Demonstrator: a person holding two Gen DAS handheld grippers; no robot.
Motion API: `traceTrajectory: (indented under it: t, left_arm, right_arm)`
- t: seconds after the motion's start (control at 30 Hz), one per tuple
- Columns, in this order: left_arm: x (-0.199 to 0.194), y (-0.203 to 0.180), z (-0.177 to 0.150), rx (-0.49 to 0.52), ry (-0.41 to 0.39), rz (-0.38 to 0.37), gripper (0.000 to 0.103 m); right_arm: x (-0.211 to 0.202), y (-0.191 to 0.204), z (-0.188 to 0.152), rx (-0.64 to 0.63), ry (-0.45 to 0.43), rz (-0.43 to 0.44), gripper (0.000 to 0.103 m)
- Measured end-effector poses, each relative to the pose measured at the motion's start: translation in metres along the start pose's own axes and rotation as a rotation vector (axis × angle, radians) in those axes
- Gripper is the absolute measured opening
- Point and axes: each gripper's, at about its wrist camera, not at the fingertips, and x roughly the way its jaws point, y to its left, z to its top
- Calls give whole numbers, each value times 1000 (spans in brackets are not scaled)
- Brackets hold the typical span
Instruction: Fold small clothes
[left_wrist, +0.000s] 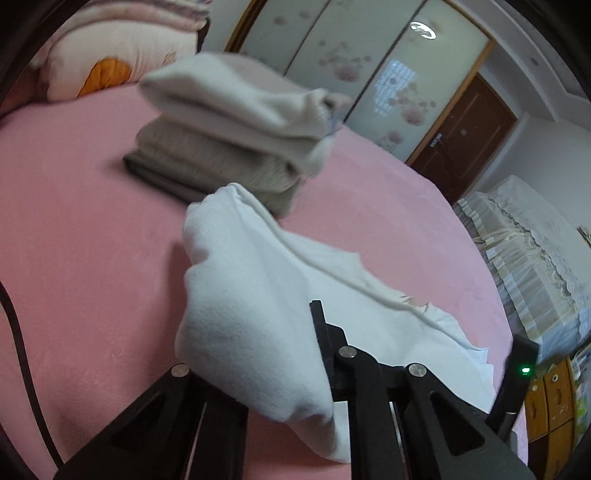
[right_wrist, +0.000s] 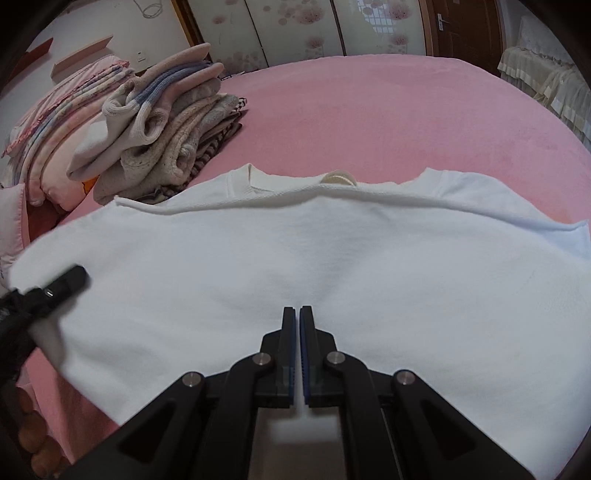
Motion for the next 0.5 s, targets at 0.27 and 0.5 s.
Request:
traceTrajectory:
  t: [0.27, 0.5]
  left_arm:
    - [-25, -50, 8, 131, -62, -30, 9]
    - [-25, -104, 4, 250, -45, -67, 9]
  right_arm:
    - [-20, -8, 2, 37, -31, 54, 2]
    - [-56, -37, 0, 124, -86, 87, 2]
